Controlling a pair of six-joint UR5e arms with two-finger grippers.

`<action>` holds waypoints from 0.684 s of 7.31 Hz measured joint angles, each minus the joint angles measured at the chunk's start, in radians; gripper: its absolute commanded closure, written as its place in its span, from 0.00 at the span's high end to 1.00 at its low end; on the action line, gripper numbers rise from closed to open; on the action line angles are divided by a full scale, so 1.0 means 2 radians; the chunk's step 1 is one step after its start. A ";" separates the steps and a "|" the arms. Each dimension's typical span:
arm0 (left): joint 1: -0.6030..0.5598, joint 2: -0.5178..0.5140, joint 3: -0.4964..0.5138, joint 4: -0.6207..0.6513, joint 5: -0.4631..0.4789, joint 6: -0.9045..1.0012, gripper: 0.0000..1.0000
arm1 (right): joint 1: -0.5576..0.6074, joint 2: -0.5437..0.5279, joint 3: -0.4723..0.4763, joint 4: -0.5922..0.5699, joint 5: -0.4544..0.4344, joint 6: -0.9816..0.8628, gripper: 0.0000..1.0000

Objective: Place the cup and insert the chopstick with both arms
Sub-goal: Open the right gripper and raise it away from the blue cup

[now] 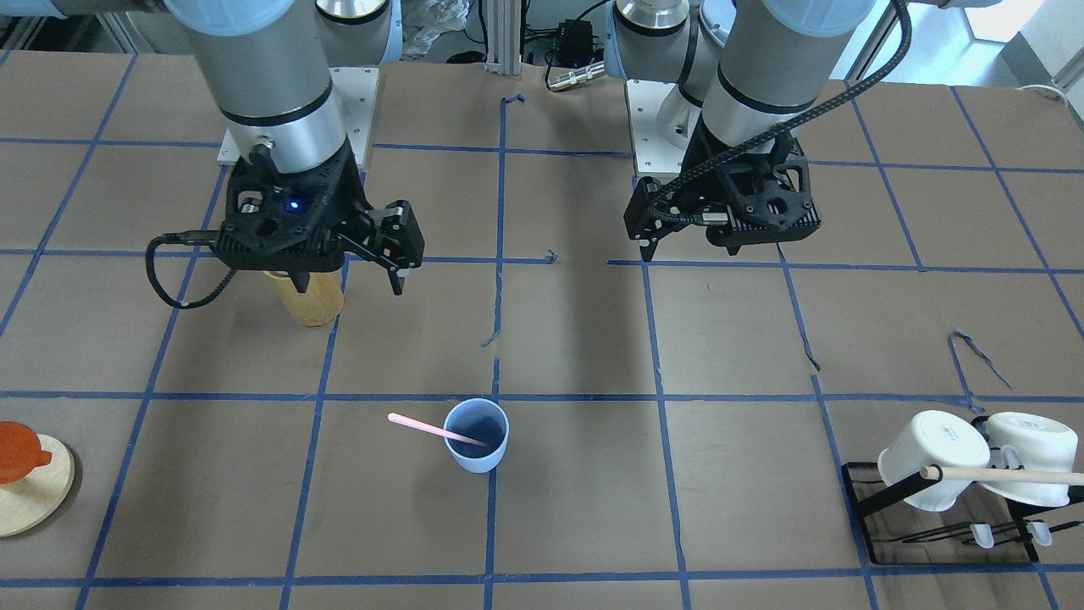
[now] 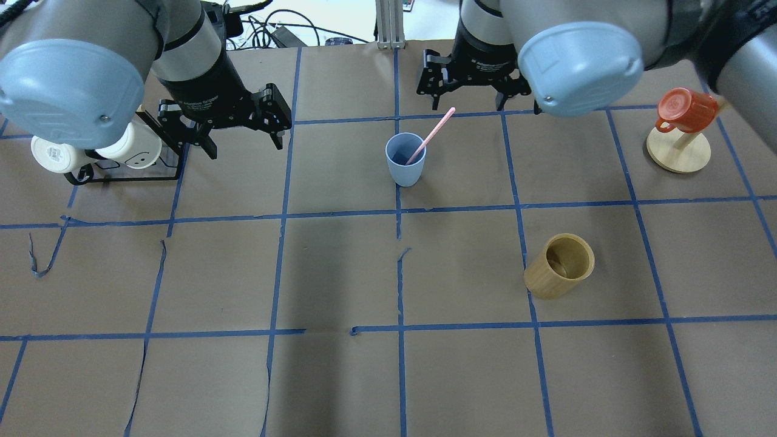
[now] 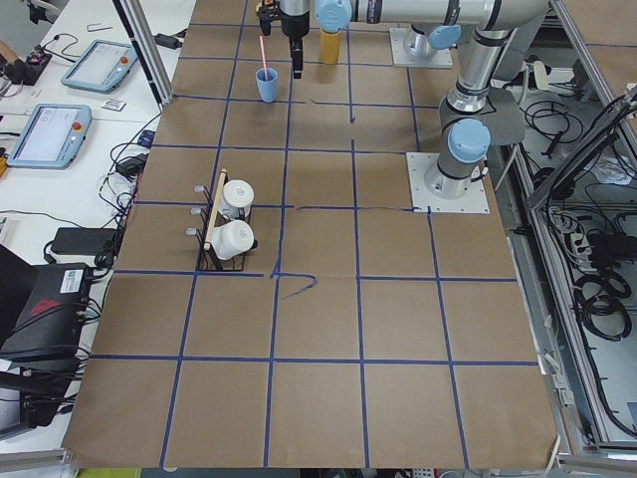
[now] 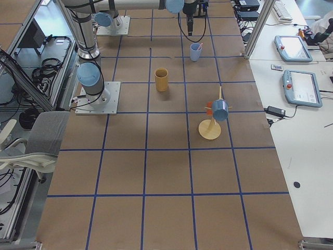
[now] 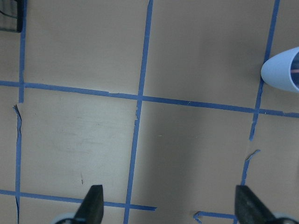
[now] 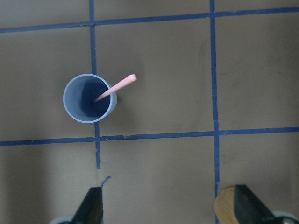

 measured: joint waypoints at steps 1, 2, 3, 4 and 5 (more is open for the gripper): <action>0.000 0.000 0.000 0.000 0.000 0.000 1.00 | -0.023 -0.010 0.002 0.045 -0.001 -0.029 1.00; 0.000 0.000 0.000 0.000 0.000 0.000 1.00 | -0.037 -0.023 0.005 0.083 -0.004 -0.044 1.00; 0.000 0.000 0.000 0.000 0.000 0.000 1.00 | -0.045 -0.032 0.009 0.106 -0.008 -0.051 1.00; 0.000 -0.001 0.000 0.001 0.000 0.001 1.00 | -0.048 -0.037 0.012 0.117 -0.010 -0.054 1.00; 0.000 -0.001 0.000 0.001 -0.001 0.001 1.00 | -0.049 -0.039 0.013 0.121 -0.011 -0.054 1.00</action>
